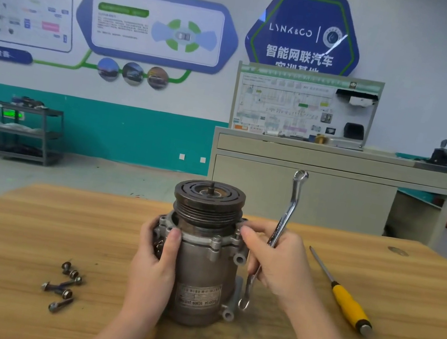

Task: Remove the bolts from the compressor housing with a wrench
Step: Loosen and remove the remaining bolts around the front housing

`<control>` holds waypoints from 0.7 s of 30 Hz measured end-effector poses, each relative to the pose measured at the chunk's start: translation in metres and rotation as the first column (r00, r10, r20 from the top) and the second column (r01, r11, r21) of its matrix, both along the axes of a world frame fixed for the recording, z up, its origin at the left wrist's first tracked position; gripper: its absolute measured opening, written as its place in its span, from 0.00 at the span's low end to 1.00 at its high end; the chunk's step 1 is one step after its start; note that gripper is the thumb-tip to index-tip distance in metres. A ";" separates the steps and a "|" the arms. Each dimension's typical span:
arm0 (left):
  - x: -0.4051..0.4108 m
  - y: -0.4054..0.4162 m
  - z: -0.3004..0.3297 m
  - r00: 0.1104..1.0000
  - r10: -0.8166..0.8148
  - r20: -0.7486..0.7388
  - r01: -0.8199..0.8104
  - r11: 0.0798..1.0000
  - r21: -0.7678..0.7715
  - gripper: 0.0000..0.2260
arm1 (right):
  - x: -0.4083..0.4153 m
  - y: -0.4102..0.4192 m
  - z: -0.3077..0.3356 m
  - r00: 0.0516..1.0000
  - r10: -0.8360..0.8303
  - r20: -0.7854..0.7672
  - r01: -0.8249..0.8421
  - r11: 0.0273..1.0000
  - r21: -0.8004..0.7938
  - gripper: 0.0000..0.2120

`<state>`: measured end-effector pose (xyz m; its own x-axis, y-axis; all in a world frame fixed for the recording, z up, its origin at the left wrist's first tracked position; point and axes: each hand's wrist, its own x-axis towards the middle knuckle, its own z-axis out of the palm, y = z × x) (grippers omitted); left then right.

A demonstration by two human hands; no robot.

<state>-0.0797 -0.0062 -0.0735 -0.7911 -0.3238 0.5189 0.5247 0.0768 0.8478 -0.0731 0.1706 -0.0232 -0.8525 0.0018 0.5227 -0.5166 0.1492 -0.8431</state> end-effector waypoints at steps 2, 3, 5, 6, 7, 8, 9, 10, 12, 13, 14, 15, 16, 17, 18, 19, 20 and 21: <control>-0.001 -0.001 -0.001 1.000 -0.008 0.002 0.008 1.000 0.011 0.14 | 0.002 -0.005 -0.003 1.000 -0.023 -0.005 0.022 1.000 -0.015 0.03; -0.001 -0.001 -0.001 1.000 -0.015 0.004 0.015 1.000 0.015 0.15 | 0.001 -0.008 -0.005 0.999 -0.046 -0.017 0.045 0.999 -0.023 0.05; -0.002 0.000 -0.001 1.000 -0.024 0.004 0.023 1.000 0.017 0.18 | 0.001 -0.010 -0.006 0.995 -0.090 -0.040 0.090 0.996 -0.015 0.05; -0.002 0.001 -0.001 1.000 -0.024 0.003 0.024 1.000 0.015 0.20 | 0.001 -0.009 -0.007 0.995 -0.084 -0.044 0.084 0.996 -0.008 0.04; -0.001 0.001 -0.001 1.000 -0.024 0.005 0.024 1.000 0.011 0.21 | 0.003 -0.008 -0.007 0.997 -0.067 -0.040 0.067 0.998 -0.009 0.04; -0.001 0.001 0.000 1.000 -0.024 0.006 0.024 1.000 0.006 0.21 | 0.004 -0.008 -0.007 0.998 -0.058 -0.037 0.058 0.998 -0.013 0.03; 0.000 0.001 0.001 1.000 -0.024 0.007 0.024 1.000 0.002 0.20 | 0.005 -0.008 -0.007 0.997 -0.071 -0.038 0.070 0.997 -0.024 0.02; 0.000 0.000 0.001 1.000 -0.024 0.005 0.024 1.000 0.000 0.20 | 0.005 -0.010 -0.008 0.994 -0.098 -0.043 0.096 0.994 -0.047 0.03; 0.000 -0.001 0.000 1.000 -0.018 -0.002 0.018 1.000 -0.003 0.19 | 0.004 -0.014 -0.008 0.989 -0.137 -0.052 0.130 0.985 -0.115 0.07; 0.000 -0.001 0.000 1.000 -0.015 -0.005 0.015 1.000 -0.002 0.18 | 0.004 -0.016 -0.008 0.987 -0.152 -0.055 0.144 0.982 -0.126 0.07; 0.000 -0.002 0.000 1.000 -0.015 -0.005 0.015 1.000 -0.002 0.18 | 0.004 -0.017 -0.007 0.986 -0.158 -0.060 0.150 0.981 -0.124 0.07; -0.001 -0.002 0.000 1.000 -0.018 -0.002 0.018 1.000 -0.003 0.18 | 0.005 -0.016 -0.007 0.985 -0.161 -0.062 0.153 0.981 -0.120 0.07; -0.001 -0.001 0.000 1.000 -0.024 0.002 0.024 1.000 -0.004 0.18 | 0.006 -0.015 -0.007 0.985 -0.160 -0.063 0.152 0.981 -0.123 0.07; -0.001 -0.001 0.000 1.000 -0.031 0.005 0.031 1.000 -0.004 0.18 | 0.007 -0.014 -0.006 0.986 -0.158 -0.061 0.149 0.981 -0.126 0.06; -0.001 -0.001 0.000 0.999 -0.037 0.008 0.037 0.999 -0.003 0.17 | 0.007 -0.013 -0.006 0.987 -0.150 -0.058 0.141 0.981 -0.135 0.05; -0.001 -0.001 -0.001 0.999 -0.041 0.007 0.041 0.999 -0.001 0.17 | 0.008 -0.014 -0.006 0.988 -0.146 -0.054 0.137 0.980 -0.144 0.06; -0.002 -0.001 -0.001 0.999 -0.040 0.005 0.040 0.999 0.000 0.18 | 0.008 -0.017 -0.006 0.987 -0.150 -0.056 0.141 0.979 -0.147 0.07; -0.002 -0.001 -0.001 0.999 -0.034 0.003 0.034 0.999 -0.001 0.19 | 0.007 -0.019 -0.007 0.984 -0.168 -0.065 0.158 0.979 -0.130 0.08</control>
<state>-0.0817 -0.0076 -0.0748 -0.8031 -0.2960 0.5171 0.5249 0.0593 0.8491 -0.0661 0.1513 -0.0298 -0.7938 0.2066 0.5721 -0.5564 0.1332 -0.8201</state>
